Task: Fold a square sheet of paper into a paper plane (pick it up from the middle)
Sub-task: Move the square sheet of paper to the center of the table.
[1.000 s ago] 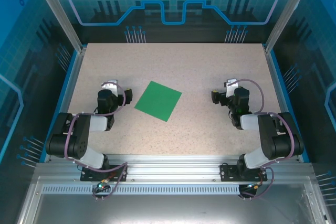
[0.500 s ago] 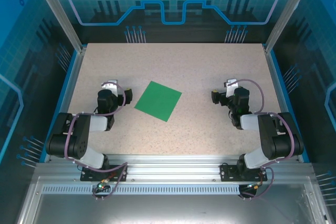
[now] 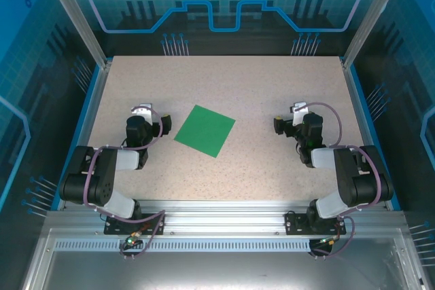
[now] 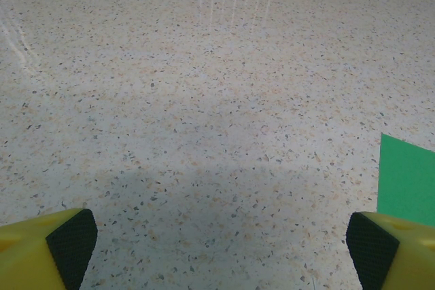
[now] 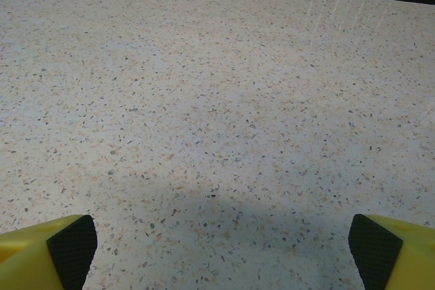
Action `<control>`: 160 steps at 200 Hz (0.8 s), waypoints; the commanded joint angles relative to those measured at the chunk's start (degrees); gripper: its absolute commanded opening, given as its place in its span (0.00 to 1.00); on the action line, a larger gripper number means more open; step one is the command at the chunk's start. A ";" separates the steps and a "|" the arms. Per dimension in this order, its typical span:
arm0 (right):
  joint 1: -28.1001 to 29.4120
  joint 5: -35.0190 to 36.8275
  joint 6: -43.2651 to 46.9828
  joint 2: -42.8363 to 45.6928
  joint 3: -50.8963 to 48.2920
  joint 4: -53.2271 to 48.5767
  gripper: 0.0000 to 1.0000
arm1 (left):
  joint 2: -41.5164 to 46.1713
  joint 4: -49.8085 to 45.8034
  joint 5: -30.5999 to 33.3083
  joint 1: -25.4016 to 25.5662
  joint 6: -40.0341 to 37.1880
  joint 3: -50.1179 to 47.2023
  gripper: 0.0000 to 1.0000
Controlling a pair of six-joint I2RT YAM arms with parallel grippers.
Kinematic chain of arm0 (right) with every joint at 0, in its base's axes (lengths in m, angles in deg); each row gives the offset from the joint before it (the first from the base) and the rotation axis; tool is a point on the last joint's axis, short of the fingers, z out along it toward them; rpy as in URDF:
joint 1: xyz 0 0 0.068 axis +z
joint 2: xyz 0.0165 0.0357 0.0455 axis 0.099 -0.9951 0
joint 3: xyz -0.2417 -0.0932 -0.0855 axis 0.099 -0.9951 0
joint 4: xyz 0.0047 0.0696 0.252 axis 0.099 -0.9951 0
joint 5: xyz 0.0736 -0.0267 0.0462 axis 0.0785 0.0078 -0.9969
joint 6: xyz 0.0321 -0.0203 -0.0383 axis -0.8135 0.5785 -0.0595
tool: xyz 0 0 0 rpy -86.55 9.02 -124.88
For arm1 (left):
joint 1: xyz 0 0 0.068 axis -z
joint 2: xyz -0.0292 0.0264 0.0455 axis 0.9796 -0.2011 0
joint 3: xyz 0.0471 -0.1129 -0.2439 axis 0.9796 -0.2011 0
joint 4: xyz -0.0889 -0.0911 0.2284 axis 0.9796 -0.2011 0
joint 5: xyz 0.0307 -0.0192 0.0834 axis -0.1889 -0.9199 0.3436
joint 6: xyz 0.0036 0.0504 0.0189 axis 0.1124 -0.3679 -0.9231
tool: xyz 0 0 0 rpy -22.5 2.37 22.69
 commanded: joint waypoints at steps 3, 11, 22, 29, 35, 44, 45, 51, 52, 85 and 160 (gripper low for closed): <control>-0.96 -1.07 0.75 0.37 1.01 0.04 0.99 | -0.19 0.16 -1.15 -0.61 -1.16 1.08 0.99; -0.98 -1.09 0.74 0.37 0.99 0.04 1.00 | -0.23 0.09 -1.18 -0.60 -1.16 1.08 0.99; -0.92 -1.11 0.75 0.43 0.93 0.12 0.99 | 0.02 0.18 -1.48 -0.59 -1.21 1.12 0.98; -0.94 -2.47 1.22 0.66 0.82 0.16 1.00 | 0.65 -0.26 -1.91 -0.58 -1.26 1.04 0.98; -0.79 -3.14 1.86 1.16 0.51 0.03 0.99 | 1.52 -0.74 -2.17 -0.54 -1.33 0.91 0.98; -0.34 -2.58 2.20 1.79 -0.65 1.68 1.00 | 3.20 -2.21 -2.06 -0.58 -1.21 0.90 0.98; -0.32 -2.57 2.27 1.96 -0.75 1.70 1.00 | 3.53 -2.43 -2.03 -0.58 -1.19 0.94 0.99; 0.09 -2.00 2.50 2.75 -1.31 2.14 1.00 | 5.28 -4.54 -1.88 -0.58 -1.02 1.21 0.99; 0.12 -1.89 2.55 2.96 -1.43 2.19 1.00 | 5.54 -5.04 -1.85 -0.62 -0.96 1.27 0.99; 1.21 0.37 -0.16 13.23 6.15 -22.86 0.99 | 14.57 -23.02 0.03 -1.14 5.90 6.11 0.99; 3.86 -29.96 -22.33 3.12 36.10 -68.61 0.99 | 19.93 -53.46 -5.93 -1.75 24.63 18.11 0.98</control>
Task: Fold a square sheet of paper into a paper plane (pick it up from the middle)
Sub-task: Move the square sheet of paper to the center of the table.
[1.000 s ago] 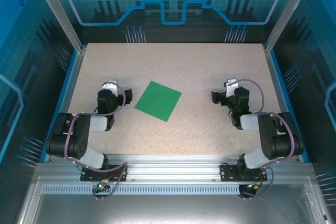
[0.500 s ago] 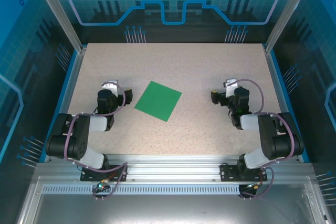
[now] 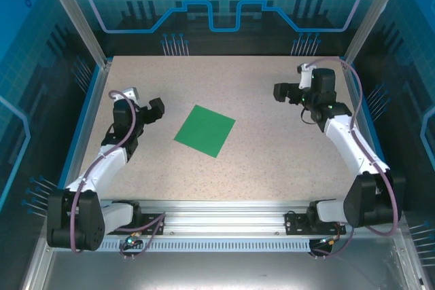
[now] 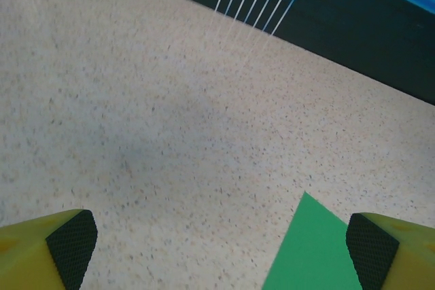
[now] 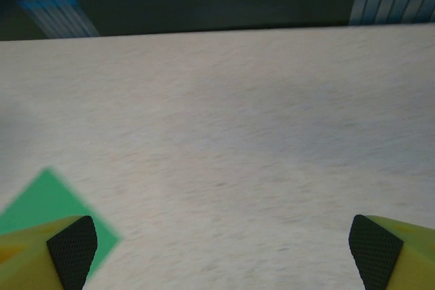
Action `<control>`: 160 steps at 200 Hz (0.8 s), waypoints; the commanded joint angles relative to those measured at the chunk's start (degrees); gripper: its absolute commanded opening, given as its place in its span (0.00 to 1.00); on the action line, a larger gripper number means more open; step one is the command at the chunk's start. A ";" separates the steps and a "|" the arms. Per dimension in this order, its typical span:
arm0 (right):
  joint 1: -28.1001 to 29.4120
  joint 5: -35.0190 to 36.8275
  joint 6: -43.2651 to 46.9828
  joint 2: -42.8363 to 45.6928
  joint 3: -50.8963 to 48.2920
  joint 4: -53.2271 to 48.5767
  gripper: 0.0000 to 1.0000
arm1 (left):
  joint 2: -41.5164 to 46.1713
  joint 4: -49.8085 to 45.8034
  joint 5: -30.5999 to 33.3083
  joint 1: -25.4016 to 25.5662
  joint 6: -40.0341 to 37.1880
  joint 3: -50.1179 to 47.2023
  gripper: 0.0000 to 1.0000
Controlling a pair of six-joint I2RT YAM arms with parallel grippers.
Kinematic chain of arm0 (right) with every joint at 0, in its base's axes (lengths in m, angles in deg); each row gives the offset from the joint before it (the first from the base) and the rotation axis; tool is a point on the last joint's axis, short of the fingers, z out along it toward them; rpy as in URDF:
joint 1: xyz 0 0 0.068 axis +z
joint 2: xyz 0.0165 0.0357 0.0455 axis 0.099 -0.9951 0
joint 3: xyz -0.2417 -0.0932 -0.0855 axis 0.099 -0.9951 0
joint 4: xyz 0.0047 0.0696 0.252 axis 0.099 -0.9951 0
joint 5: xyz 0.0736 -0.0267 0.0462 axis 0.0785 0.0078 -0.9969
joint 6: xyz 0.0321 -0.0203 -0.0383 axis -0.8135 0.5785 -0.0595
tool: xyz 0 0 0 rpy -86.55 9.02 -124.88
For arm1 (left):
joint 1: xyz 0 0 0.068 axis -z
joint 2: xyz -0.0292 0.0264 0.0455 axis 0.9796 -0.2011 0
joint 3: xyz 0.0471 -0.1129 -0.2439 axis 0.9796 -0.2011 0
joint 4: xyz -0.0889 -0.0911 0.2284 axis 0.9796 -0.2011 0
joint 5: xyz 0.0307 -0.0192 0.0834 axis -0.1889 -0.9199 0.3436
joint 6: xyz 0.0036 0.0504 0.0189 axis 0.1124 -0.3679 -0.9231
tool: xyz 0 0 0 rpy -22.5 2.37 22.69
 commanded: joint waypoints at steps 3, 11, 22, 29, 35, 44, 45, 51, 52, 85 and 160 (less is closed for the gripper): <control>4.28 -18.24 -9.33 -5.96 -2.27 -11.28 0.99 | -0.17 -13.27 -5.66 -0.76 6.14 2.53 0.98; 7.62 -16.34 -10.60 -7.06 -1.56 -10.86 0.99 | 0.11 -13.43 -7.00 -0.74 6.68 2.03 0.98; 12.59 -13.46 -12.05 -9.08 0.16 -11.02 0.99 | 0.78 -13.04 -9.23 -0.78 7.42 0.96 0.98; 15.75 -11.98 -12.62 -10.74 1.47 -10.92 0.99 | 1.27 -12.68 -10.31 -0.76 7.99 0.23 0.98; 18.23 -10.35 -13.39 -12.28 2.80 -11.11 1.00 | 1.64 -12.44 -10.74 -0.74 9.00 -0.50 0.98; 21.55 -8.05 -15.06 -15.02 4.95 -11.41 0.99 | 2.21 -12.32 -10.84 -0.76 10.72 -1.48 0.99; 21.86 -7.88 -15.29 -15.30 5.20 -11.46 1.00 | 2.26 -12.24 -10.87 -0.76 10.89 -1.58 0.99; 23.70 -7.17 -16.56 -17.43 6.76 -11.42 0.99 | 2.42 -11.76 -11.17 -0.76 11.65 -2.12 0.99; 24.07 -7.08 -16.70 -17.78 7.03 -11.46 0.99 | 2.46 -11.65 -11.26 -0.76 11.75 -2.21 0.98; 33.96 -2.86 -19.92 -28.90 17.75 -14.88 0.99 | 3.09 -11.39 -14.57 -0.77 12.97 -3.72 0.99; 42.78 -0.58 -25.98 -45.48 31.48 -20.00 0.95 | 11.81 -14.99 -14.05 -0.77 14.14 -7.22 0.98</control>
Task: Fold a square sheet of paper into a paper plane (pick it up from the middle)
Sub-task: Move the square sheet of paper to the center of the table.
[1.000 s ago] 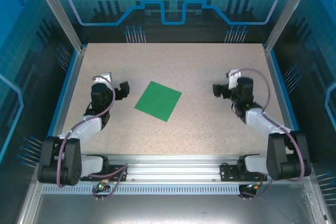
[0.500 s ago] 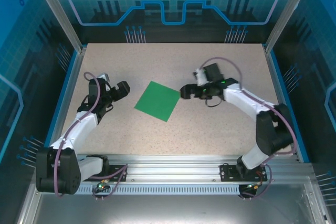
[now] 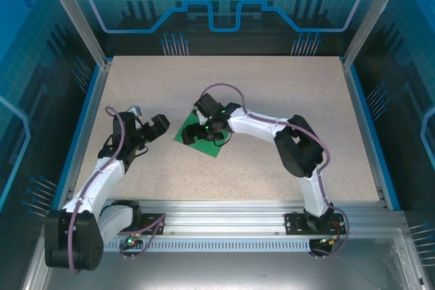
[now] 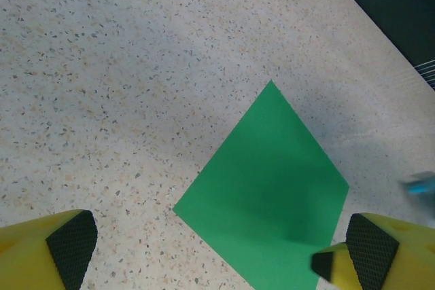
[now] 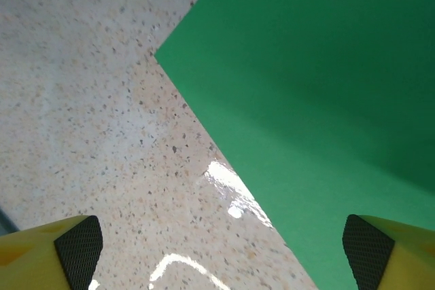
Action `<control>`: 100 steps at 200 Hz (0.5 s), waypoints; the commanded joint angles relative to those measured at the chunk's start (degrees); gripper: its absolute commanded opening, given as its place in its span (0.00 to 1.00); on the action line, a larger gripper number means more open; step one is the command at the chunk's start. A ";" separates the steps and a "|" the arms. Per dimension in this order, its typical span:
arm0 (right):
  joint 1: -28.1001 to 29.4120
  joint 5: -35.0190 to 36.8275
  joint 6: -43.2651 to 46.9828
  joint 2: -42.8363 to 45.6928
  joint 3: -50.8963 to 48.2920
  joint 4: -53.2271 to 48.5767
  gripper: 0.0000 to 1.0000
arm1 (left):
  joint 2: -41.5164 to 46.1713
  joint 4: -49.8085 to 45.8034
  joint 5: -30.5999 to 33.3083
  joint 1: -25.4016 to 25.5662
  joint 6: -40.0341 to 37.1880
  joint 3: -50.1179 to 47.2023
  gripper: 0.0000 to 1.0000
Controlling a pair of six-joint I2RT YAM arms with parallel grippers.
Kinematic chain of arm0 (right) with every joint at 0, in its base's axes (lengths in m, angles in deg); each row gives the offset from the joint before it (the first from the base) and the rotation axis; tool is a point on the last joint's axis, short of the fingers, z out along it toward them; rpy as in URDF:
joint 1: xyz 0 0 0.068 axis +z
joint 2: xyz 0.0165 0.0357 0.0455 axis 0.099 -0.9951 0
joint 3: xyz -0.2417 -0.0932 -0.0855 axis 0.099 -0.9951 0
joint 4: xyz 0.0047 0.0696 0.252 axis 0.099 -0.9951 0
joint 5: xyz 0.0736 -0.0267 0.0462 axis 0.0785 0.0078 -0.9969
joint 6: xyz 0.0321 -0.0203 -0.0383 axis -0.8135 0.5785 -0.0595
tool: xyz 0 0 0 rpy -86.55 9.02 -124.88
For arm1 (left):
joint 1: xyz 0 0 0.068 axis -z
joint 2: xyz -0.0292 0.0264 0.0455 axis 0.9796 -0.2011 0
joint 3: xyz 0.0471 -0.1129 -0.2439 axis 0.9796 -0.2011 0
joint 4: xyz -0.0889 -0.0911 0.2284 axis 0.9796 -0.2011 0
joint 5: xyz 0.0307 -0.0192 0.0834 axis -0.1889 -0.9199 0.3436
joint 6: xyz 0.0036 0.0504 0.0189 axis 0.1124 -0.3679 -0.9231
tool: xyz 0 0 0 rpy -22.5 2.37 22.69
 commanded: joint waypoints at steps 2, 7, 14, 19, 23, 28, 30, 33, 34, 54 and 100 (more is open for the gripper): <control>0.52 1.41 -2.73 -3.77 2.67 -5.01 0.95 | 2.59 -2.66 -0.97 -0.56 0.96 -0.81 0.98; 0.49 1.60 -2.84 -4.31 2.69 -5.62 0.94 | 2.95 -3.02 -1.03 -0.63 0.96 -0.81 0.98; 0.40 1.71 -2.93 -4.72 2.49 -6.10 0.92 | 3.47 -3.37 -1.04 -0.59 0.91 -0.90 0.99; 0.37 1.79 -2.78 -4.72 1.98 -6.16 0.92 | 3.80 -3.75 -1.03 -0.57 0.87 -0.91 0.99; 0.38 1.93 -2.69 -4.59 1.37 -6.07 0.92 | 4.00 -4.02 -1.07 -0.56 0.87 -0.90 0.98; 0.41 2.14 -2.66 -4.38 0.32 -5.99 0.92 | 4.38 -4.29 -1.12 -0.56 0.88 -0.90 0.99; 0.35 2.24 -2.62 -4.29 -0.04 -6.03 0.92 | 4.53 -4.38 -1.13 -0.58 0.87 -0.90 0.99; 0.39 2.36 -2.52 -4.05 -0.53 -6.10 0.92 | 4.66 -4.41 -1.13 -0.53 0.87 -0.98 0.99; 0.39 2.39 -2.50 -4.01 -0.77 -6.09 0.92 | 4.72 -4.41 -1.17 -0.55 0.87 -0.98 0.98; 0.23 3.82 -1.73 -2.23 -5.11 -6.61 0.92 | 5.39 -4.50 -1.43 -0.59 0.87 -1.25 0.98; -2.14 4.51 1.57 5.52 -17.93 -4.89 0.92 | 5.31 -3.66 -5.29 -0.48 1.13 -1.40 0.99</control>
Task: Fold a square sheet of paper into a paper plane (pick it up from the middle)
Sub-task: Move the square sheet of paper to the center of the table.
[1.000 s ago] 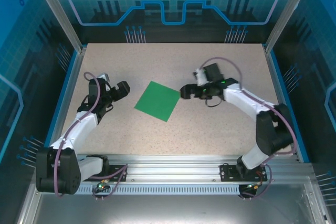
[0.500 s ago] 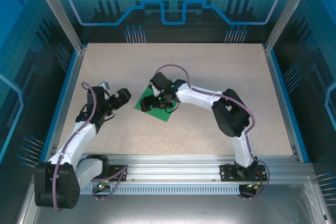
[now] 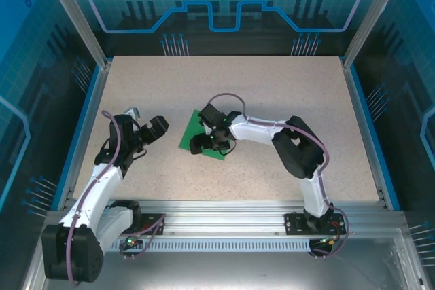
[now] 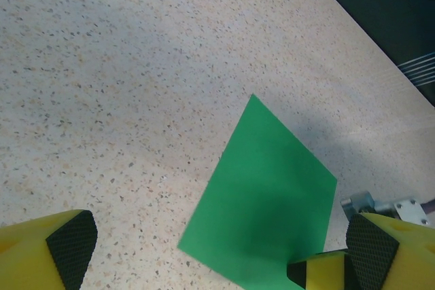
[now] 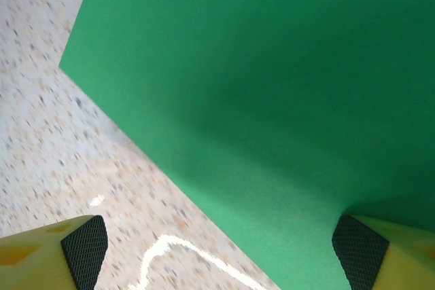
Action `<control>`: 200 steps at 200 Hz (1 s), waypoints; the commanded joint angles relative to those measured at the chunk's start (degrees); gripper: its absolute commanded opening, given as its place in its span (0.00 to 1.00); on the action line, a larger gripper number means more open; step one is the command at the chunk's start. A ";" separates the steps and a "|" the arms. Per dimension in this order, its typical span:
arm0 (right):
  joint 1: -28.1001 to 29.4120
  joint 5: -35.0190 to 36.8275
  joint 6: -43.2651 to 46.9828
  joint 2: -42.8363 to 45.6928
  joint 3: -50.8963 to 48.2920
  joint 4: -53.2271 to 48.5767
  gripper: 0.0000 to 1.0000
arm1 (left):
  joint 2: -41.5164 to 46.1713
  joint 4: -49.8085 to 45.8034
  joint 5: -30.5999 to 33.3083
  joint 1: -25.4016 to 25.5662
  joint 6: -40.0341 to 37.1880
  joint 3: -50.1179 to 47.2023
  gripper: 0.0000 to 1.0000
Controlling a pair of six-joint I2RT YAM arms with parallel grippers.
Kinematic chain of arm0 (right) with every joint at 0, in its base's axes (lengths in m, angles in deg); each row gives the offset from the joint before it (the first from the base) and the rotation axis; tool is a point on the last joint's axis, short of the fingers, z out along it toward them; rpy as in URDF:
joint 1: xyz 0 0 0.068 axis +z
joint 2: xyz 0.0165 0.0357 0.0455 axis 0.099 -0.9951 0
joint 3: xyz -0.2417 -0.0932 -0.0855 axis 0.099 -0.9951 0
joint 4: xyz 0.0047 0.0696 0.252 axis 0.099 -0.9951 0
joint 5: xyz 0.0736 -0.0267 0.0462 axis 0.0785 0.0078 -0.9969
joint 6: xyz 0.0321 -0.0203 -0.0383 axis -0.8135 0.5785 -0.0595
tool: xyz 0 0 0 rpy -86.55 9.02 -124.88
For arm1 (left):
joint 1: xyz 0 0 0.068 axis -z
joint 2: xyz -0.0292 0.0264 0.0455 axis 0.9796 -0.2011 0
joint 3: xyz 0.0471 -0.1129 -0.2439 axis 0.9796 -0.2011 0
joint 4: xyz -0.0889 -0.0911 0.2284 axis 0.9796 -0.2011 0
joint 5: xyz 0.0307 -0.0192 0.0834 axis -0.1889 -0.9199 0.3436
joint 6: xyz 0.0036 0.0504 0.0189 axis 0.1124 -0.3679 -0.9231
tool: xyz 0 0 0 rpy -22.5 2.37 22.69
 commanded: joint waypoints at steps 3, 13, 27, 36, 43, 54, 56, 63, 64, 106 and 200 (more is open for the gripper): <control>-2.09 2.19 2.13 2.65 -7.78 -6.08 0.92 | 0.61 -0.31 -4.43 -0.49 1.02 -1.18 0.99; -3.11 2.42 3.19 4.34 -10.00 -6.21 0.92 | 0.52 0.01 -5.74 -0.43 1.11 -1.25 0.98; -4.93 2.96 4.14 7.17 -13.25 -6.61 0.92 | 0.35 0.27 -7.88 -0.39 1.12 -1.67 0.98; -6.09 3.20 4.57 8.61 -15.12 -6.76 0.92 | 0.26 0.33 -9.01 -0.16 1.11 -1.86 0.98; -7.00 3.55 4.81 10.24 -16.60 -6.80 0.92 | 0.24 0.19 -9.92 -0.04 1.16 -2.00 0.99; -8.13 3.58 5.20 12.05 -18.39 -6.75 0.93 | 0.34 -0.09 -10.84 0.44 0.98 -2.22 0.99; -8.31 3.58 5.28 12.47 -18.60 -6.78 0.93 | 0.41 -0.21 -10.94 0.55 0.95 -2.24 0.98; -8.90 3.93 5.52 13.53 -19.07 -7.39 0.93 | 0.61 -0.52 -11.13 0.89 0.70 -2.29 0.98; -8.90 3.93 5.52 13.53 -19.07 -7.39 0.93 | 0.61 -0.57 -11.15 0.96 0.68 -2.30 0.98; -7.71 6.86 5.64 16.46 -14.77 -11.13 0.97 | 2.27 -1.92 -10.48 1.72 -0.44 -2.48 0.99; 2.03 34.56 2.34 11.38 2.52 -21.50 0.99 | 10.20 -2.20 -4.70 1.73 2.90 -5.92 0.98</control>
